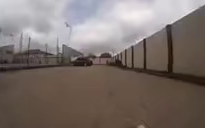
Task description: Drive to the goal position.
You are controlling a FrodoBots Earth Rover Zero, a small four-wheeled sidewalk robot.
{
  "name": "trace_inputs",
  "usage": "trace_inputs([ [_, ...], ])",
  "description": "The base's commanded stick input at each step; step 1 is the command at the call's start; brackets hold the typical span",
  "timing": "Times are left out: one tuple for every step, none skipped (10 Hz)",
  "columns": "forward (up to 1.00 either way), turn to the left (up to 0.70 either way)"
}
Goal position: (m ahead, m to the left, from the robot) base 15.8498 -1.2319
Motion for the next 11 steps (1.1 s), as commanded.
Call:
trace_inputs([
  [0.7, 0.02],
  [0.7, 0.02],
  [0.7, 0.02],
  [0.7, 0.02],
  [0.7, 0.02],
  [0.7, 0.02],
  [0.7, 0.02],
  [0.7, 0.02],
  [0.7, 0.02],
  [0.7, 0.02],
  [0.7, 0.02],
])
